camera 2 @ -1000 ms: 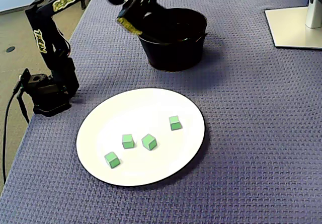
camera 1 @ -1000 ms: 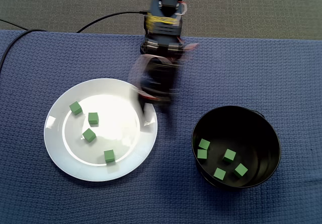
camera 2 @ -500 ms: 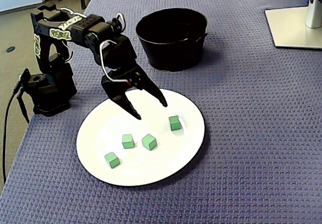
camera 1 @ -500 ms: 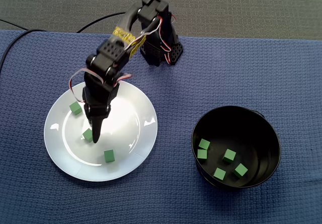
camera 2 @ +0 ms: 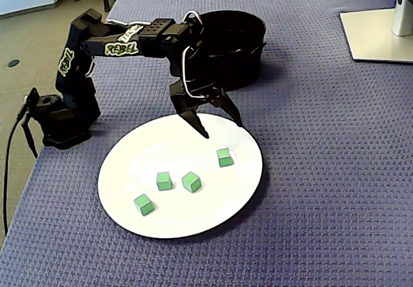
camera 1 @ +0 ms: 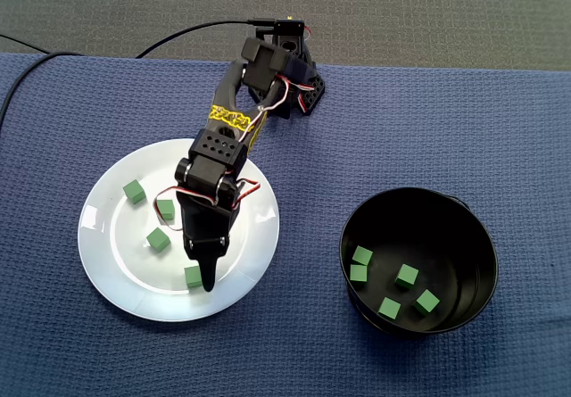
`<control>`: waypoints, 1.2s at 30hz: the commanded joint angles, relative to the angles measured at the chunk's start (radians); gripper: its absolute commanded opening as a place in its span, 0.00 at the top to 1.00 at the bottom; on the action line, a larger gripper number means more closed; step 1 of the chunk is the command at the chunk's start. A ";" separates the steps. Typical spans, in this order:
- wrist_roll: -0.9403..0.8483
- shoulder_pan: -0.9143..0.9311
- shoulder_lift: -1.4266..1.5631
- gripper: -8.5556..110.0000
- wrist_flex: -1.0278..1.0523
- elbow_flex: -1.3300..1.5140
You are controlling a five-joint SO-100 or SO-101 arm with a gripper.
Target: Pick up the items on the white plate and put them in the black container.
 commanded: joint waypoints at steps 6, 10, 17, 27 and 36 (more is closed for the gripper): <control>-0.074 0.052 -0.101 0.74 0.025 -0.189; -0.104 0.078 -0.144 0.75 -0.026 -0.181; -0.109 0.074 -0.193 0.77 -0.046 -0.178; -0.100 0.043 -0.213 0.78 -0.054 -0.152; -0.117 0.037 -0.219 0.86 -0.080 -0.104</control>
